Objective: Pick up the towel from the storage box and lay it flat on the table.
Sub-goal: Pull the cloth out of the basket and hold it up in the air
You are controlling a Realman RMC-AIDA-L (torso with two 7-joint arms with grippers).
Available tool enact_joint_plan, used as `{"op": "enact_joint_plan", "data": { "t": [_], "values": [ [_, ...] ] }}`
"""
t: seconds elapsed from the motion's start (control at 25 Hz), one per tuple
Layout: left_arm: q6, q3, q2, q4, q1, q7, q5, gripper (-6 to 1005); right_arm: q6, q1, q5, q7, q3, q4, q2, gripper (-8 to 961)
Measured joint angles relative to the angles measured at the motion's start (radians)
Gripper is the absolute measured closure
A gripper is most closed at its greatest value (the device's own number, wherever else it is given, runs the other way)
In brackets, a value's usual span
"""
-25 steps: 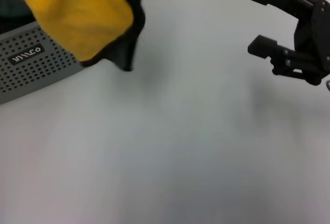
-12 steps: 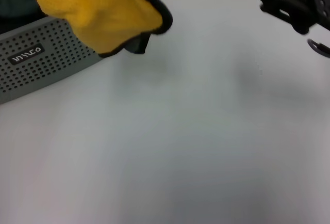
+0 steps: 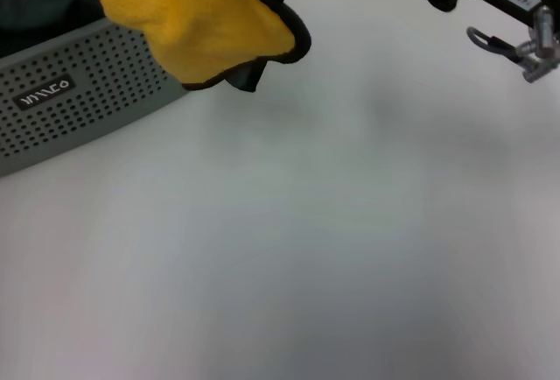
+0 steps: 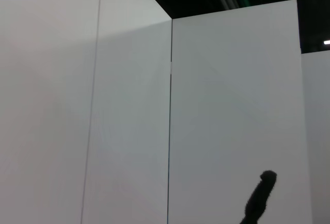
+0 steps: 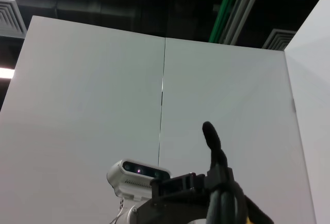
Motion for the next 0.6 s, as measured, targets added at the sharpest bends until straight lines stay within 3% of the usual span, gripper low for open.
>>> {"op": "enact_joint_plan", "data": {
  "t": [0.24, 0.6],
  "values": [
    [-0.006, 0.028, 0.001, -0.001, -0.001, 0.014, 0.001, 970, 0.013, 0.023, 0.001, 0.023, -0.002, 0.015, 0.0, 266],
    [-0.007, 0.031, 0.0, -0.023, 0.009, 0.023, 0.002, 970, 0.036, 0.039, 0.002, 0.049, 0.001, 0.02, 0.0, 390]
  ]
}}
